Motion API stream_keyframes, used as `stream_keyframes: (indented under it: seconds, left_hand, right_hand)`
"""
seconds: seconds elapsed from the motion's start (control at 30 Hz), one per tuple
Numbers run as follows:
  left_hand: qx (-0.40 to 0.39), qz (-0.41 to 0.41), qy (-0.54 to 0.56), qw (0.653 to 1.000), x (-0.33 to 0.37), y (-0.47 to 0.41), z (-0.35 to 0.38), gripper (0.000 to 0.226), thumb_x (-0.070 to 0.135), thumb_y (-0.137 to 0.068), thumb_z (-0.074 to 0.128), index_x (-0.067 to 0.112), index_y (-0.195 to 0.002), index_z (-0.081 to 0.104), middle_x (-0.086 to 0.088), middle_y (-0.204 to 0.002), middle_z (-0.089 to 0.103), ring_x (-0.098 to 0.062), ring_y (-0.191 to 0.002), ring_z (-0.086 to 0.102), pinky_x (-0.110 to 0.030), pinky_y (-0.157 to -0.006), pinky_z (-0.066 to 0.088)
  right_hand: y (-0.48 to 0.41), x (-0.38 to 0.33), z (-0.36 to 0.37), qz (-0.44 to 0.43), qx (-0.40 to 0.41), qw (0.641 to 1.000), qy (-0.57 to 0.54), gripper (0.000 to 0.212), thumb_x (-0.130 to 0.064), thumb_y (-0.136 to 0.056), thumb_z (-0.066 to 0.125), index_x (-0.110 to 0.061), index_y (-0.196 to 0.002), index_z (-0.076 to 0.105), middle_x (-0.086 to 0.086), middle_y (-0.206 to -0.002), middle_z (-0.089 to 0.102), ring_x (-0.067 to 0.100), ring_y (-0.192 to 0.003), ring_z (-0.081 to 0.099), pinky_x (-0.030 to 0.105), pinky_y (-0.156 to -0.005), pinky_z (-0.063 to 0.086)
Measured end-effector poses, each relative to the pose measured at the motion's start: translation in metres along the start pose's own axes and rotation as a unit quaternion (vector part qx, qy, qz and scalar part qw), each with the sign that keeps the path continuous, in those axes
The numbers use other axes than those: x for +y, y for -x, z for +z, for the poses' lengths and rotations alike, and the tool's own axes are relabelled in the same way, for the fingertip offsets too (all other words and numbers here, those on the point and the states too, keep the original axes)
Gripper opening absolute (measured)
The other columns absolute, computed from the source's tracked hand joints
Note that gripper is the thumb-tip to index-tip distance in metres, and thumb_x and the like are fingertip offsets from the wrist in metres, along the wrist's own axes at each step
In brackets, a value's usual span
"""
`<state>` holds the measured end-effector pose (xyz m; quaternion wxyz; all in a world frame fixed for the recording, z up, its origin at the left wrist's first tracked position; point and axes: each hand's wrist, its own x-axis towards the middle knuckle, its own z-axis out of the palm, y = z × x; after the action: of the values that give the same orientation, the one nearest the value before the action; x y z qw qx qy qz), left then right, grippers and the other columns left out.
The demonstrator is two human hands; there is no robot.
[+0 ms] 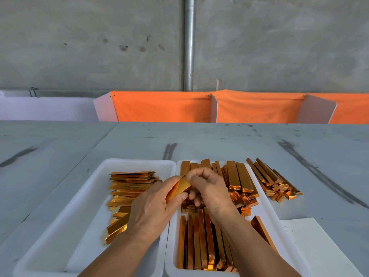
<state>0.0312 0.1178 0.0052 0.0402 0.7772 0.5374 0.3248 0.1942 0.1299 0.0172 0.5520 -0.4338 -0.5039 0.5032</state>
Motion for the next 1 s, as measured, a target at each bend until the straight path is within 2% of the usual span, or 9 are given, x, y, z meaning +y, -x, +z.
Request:
stream_keyframes:
  seconds: [0.3, 0.53, 1.0]
  left_hand:
    - [-0.002, 0.005, -0.017, 1.0, 0.0005, 0.0006, 0.0, 0.06, 0.069, -0.087, 0.032, 0.042, -0.14, 0.037, 0.016, -0.103, 0.055, -0.003, -0.088, 0.054, -0.013, -0.069, 0.042]
    - [0.0, 0.005, 0.001, 1.0, 0.0013, 0.0005, -0.0013, 0.061, 0.068, -0.087, 0.035, 0.04, -0.14, 0.04, 0.014, -0.109, 0.057, -0.004, -0.093, 0.055, -0.02, -0.076, 0.05]
    - [-0.003, 0.009, 0.003, 1.0, 0.0009, 0.0012, -0.0017, 0.065, 0.072, -0.082, 0.032, 0.037, -0.135, 0.045, 0.018, -0.105, 0.055, -0.003, -0.09, 0.054, -0.016, -0.072, 0.047]
  right_hand:
    - [-0.0004, 0.0005, -0.0006, -0.015, 0.01, 1.0, -0.002, 0.006, -0.013, -0.095, 0.063, -0.009, -0.092, 0.067, 0.005, -0.059, 0.063, 0.013, -0.045, 0.052, 0.023, -0.043, 0.045]
    - [-0.0001, -0.0021, -0.0003, -0.006, 0.013, 1.0, -0.027, 0.007, -0.01, -0.096, 0.061, -0.006, -0.091, 0.065, 0.01, -0.059, 0.062, 0.016, -0.044, 0.051, 0.024, -0.044, 0.045]
    - [-0.0005, -0.0058, -0.0016, 0.018, 0.011, 0.999, -0.024, 0.008, -0.007, -0.094, 0.062, -0.008, -0.086, 0.063, 0.011, -0.059, 0.063, 0.015, -0.044, 0.054, 0.023, -0.045, 0.047]
